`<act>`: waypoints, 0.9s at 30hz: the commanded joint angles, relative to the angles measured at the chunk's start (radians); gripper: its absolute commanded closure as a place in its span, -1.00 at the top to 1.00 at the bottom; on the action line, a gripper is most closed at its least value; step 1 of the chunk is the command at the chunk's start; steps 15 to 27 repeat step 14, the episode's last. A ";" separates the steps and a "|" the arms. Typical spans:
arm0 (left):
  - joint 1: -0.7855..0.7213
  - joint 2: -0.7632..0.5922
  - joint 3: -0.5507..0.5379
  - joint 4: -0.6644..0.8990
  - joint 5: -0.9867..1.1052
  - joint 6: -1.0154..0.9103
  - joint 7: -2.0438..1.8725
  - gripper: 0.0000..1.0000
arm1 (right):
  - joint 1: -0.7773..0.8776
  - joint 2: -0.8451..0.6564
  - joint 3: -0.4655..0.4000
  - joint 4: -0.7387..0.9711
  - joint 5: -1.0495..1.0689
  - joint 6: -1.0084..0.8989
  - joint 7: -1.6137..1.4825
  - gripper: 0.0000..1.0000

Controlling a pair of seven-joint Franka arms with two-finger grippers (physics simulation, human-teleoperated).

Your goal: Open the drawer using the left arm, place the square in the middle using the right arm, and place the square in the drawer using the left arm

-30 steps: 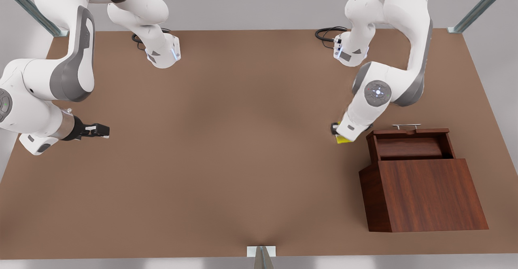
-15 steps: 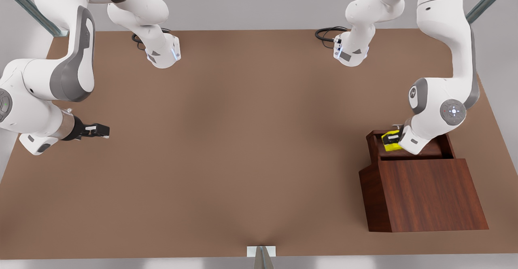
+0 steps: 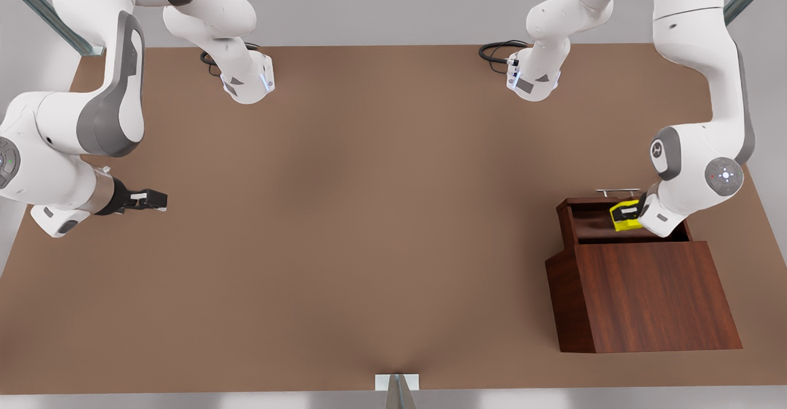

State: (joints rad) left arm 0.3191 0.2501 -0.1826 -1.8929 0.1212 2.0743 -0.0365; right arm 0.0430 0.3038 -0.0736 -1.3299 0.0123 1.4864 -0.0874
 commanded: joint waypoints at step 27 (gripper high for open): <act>-0.273 -0.051 -0.011 0.457 0.009 -0.573 0.139 1.00 | 0.000 0.000 0.000 0.005 -0.002 -0.002 0.000 1.00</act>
